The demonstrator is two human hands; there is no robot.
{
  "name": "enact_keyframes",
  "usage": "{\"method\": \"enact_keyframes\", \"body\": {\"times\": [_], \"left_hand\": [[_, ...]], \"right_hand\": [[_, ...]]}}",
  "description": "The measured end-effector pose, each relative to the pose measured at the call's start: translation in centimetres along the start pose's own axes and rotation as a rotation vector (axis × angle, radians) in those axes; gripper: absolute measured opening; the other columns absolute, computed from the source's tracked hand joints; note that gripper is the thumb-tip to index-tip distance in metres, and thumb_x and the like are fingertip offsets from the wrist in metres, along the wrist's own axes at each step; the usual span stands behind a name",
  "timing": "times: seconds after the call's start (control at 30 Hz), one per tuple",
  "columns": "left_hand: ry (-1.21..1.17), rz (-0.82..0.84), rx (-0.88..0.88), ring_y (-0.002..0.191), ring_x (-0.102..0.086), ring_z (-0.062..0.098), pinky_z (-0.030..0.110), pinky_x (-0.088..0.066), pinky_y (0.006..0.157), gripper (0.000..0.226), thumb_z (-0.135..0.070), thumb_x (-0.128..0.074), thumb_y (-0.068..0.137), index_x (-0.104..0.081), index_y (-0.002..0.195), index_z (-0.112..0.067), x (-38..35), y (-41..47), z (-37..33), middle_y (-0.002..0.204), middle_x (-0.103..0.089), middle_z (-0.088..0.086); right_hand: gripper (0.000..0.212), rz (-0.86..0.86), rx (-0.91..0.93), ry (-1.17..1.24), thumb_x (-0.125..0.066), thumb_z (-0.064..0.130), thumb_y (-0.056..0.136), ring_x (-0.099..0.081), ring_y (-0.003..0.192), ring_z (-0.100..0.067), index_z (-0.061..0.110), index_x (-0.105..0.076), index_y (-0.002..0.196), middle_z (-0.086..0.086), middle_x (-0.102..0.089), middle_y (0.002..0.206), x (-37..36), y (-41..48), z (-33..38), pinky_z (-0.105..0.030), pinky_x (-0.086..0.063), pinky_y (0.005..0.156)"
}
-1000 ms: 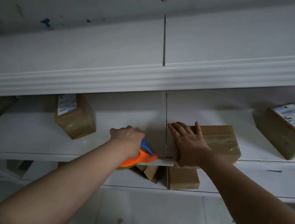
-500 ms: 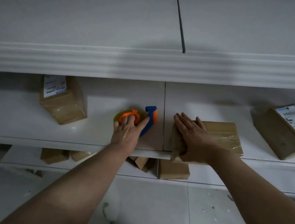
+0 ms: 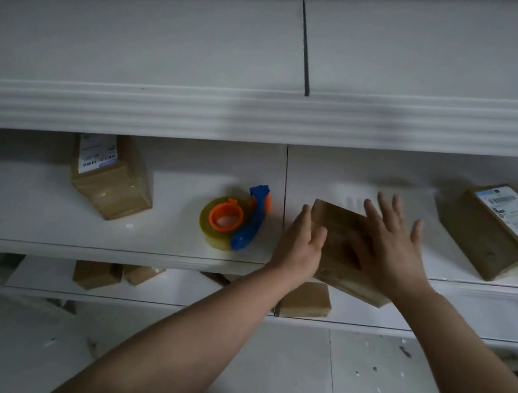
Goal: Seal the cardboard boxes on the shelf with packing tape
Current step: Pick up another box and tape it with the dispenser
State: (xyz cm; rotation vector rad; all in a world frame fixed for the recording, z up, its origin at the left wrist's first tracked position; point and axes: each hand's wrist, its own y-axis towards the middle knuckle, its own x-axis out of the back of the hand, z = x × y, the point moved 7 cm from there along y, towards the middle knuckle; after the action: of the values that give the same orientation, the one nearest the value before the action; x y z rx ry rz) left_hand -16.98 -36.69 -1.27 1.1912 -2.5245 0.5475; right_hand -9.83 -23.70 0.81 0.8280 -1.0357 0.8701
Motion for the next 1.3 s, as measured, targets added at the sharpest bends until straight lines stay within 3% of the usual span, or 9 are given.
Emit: {"method": "enact_keyframes", "body": {"times": [0.17,0.3,0.43,0.57,0.73,0.9,1.1,1.2,1.3], "left_hand": [[-0.113,-0.044,0.109,0.139,-0.034,0.021,0.038,-0.032,0.112,0.052,-0.034,-0.038,0.103,-0.025,0.152,-0.025,-0.1,1.1,1.9,0.154,-0.032,0.002],[-0.232,0.026,0.172,0.132,-0.042,0.021,0.031,-0.033,0.104,0.047,-0.037,-0.044,0.101,-0.042,0.145,-0.021,-0.1,1.2,2.6,0.142,-0.046,0.002],[-0.299,0.141,0.370,0.133,-0.042,0.022,0.045,-0.026,0.116,0.102,-0.088,-0.054,0.057,-0.045,0.139,-0.030,-1.4,0.8,5.1,0.144,-0.048,-0.001],[-0.248,0.103,0.386,0.129,-0.045,0.021,0.045,-0.030,0.113,0.117,-0.096,-0.054,0.045,-0.044,0.140,-0.029,-1.2,1.1,6.2,0.141,-0.050,-0.002],[-0.012,-0.067,0.235,0.105,-0.056,0.021,0.029,-0.042,0.082,0.031,-0.032,-0.053,0.097,-0.058,0.121,-0.012,1.8,1.3,2.0,0.116,-0.061,0.005],[0.192,-0.147,0.293,0.136,-0.039,0.029,0.041,-0.041,0.106,0.109,-0.064,-0.071,0.071,-0.013,0.153,-0.021,2.6,1.3,0.5,0.153,-0.033,0.006],[0.284,-0.164,0.205,0.130,-0.046,0.028,0.037,-0.042,0.099,0.073,-0.055,-0.059,0.087,-0.039,0.142,-0.011,3.2,1.4,1.9,0.144,-0.046,0.008],[0.047,-0.159,0.226,0.122,-0.052,0.026,0.038,-0.043,0.100,0.057,-0.039,-0.065,0.089,-0.049,0.136,-0.010,4.0,1.8,2.6,0.136,-0.054,0.011],[-0.101,-0.258,0.162,0.117,-0.059,0.020,0.038,-0.047,0.101,0.044,-0.005,-0.064,0.088,-0.059,0.130,-0.016,5.9,2.5,2.1,0.127,-0.063,0.003]], "right_hand": [[0.097,-0.018,-0.573,0.651,-0.066,0.047,0.084,-0.039,0.131,-0.035,0.016,-0.005,0.152,-0.013,-0.036,0.145,-2.0,-2.7,-5.5,-0.048,-0.038,0.104],[0.088,-0.079,-0.725,0.924,-0.075,0.046,0.077,-0.055,0.105,-0.028,0.016,-0.025,0.143,-0.005,-0.052,0.124,-3.2,-3.3,-6.4,-0.044,-0.051,0.090],[0.071,0.006,-0.853,1.217,-0.081,0.054,0.062,-0.064,0.096,-0.029,0.016,-0.054,0.116,-0.008,-0.066,0.109,-5.5,-4.1,-6.9,-0.044,-0.056,0.079],[0.065,0.038,-0.793,1.337,-0.078,0.048,0.069,-0.064,0.096,-0.027,0.016,-0.055,0.121,-0.008,-0.066,0.110,-5.7,-4.4,-6.5,-0.031,-0.048,0.063],[0.055,-0.094,-0.630,1.416,-0.079,0.028,0.076,-0.065,0.096,-0.020,0.018,-0.052,0.123,-0.006,-0.064,0.111,-4.0,-3.6,-5.2,-0.023,-0.053,0.066],[0.048,0.039,-0.517,1.414,-0.068,0.030,0.087,-0.064,0.103,-0.025,0.017,-0.047,0.128,-0.010,-0.062,0.118,-3.5,-1.6,-3.3,-0.030,-0.055,0.078],[0.042,0.304,-0.558,1.403,-0.050,0.042,0.096,-0.056,0.108,-0.026,0.028,-0.041,0.134,-0.006,-0.054,0.125,-5.7,-3.5,-3.9,-0.039,-0.049,0.084],[0.049,0.250,-0.511,1.457,-0.056,0.017,0.095,-0.052,0.115,-0.026,0.027,-0.034,0.137,-0.004,-0.051,0.130,-4.9,-3.0,-4.1,-0.044,-0.047,0.094],[0.079,0.041,-0.432,1.499,-0.046,-0.023,0.079,-0.045,0.122,-0.024,0.019,-0.027,0.143,-0.002,-0.043,0.137,-2.8,-1.8,-5.0,-0.033,-0.048,0.079]]}}
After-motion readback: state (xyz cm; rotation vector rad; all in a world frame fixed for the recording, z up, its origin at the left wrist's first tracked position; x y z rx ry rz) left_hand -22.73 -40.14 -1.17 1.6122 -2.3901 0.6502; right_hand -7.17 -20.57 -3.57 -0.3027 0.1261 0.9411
